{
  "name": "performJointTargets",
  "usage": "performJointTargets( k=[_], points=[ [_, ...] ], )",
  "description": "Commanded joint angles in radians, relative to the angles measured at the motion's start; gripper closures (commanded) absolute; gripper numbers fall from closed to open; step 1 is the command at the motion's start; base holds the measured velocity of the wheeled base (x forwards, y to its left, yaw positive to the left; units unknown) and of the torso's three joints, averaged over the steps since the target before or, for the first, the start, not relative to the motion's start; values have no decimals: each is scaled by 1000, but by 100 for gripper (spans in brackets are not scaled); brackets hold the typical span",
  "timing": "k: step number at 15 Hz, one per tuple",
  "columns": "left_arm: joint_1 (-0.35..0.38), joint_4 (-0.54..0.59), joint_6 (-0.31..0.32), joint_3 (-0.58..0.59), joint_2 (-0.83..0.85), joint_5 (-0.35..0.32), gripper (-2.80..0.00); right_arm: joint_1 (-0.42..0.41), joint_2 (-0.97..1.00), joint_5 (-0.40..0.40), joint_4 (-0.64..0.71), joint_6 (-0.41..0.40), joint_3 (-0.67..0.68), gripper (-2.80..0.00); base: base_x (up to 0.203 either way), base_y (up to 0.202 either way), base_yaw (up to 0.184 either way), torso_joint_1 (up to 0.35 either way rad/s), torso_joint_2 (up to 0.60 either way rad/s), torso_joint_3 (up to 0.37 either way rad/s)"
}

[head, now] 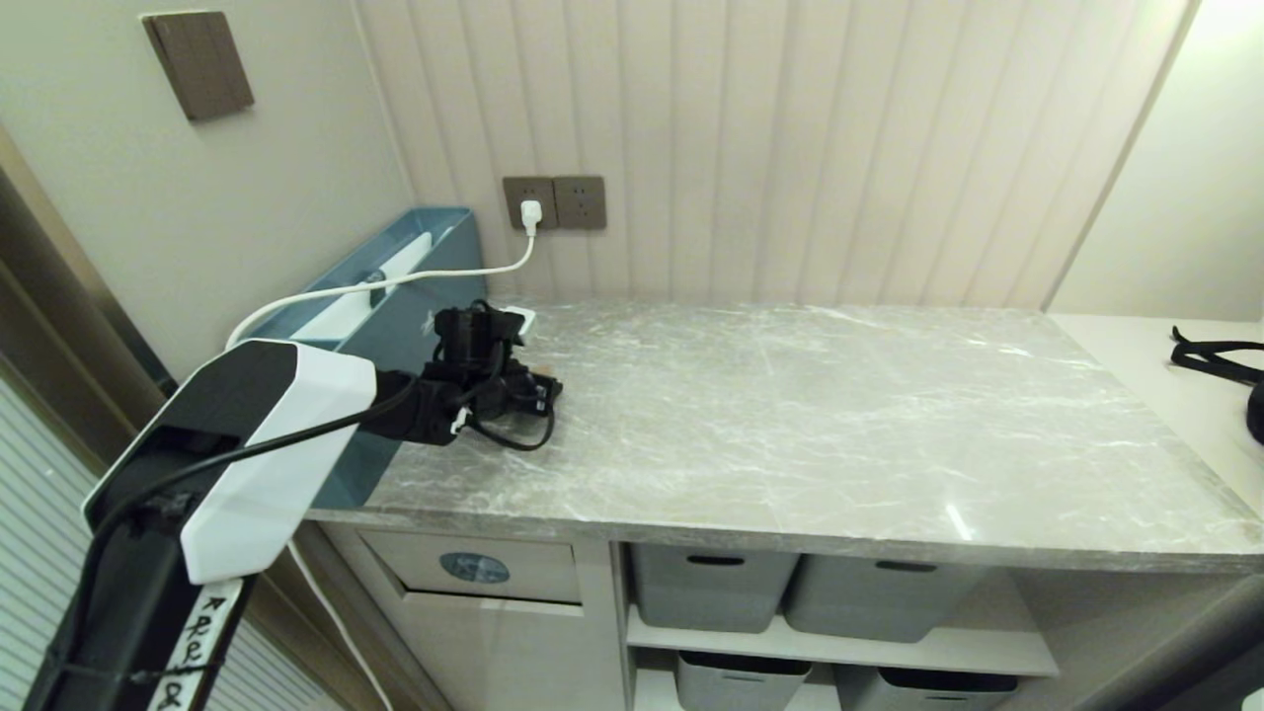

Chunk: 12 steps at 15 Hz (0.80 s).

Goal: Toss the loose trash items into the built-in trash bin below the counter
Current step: Pick up the garbage

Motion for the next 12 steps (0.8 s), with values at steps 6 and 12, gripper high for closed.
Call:
performJointTargets(
  k=[6,12],
  points=[
    [0,6,-10,11,-23,-1,0,0,2,0,1,0,0,0,0,0,0,0,0,0],
    [-23,10,-79,190,-212,-7,0,0,2,0,1,0,0,0,0,0,0,0,0,0]
  ],
)
